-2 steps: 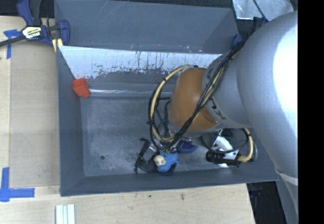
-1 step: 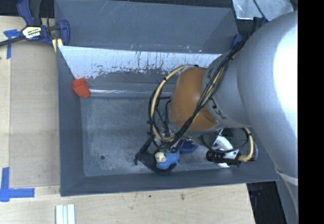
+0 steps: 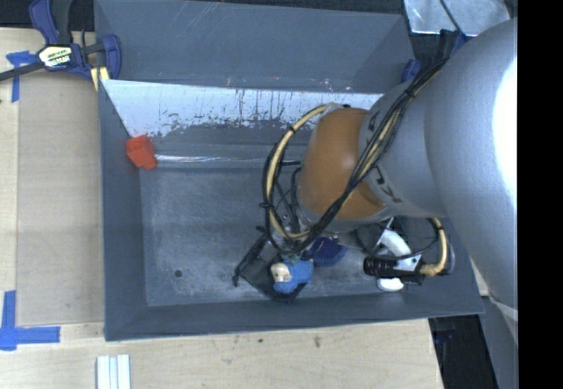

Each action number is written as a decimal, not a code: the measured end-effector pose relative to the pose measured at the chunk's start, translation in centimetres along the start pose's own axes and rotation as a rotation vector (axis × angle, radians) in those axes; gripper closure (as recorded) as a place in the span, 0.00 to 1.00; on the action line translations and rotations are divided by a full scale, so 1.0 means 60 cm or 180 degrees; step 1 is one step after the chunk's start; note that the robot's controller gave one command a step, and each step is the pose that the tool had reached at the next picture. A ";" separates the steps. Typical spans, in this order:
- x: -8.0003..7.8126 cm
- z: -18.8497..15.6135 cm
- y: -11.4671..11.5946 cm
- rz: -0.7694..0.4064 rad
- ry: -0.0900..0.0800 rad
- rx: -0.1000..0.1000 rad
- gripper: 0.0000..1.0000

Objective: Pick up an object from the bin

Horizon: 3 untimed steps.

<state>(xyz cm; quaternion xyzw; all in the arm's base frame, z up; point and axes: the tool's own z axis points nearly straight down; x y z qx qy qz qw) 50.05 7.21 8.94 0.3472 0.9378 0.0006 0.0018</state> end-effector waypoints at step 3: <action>-0.006 -0.145 0.002 -0.0023 -0.0002 -0.0002 1.00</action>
Offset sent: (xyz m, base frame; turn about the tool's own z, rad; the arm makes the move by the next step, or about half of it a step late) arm 0.0000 0.0000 0.0404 0.0000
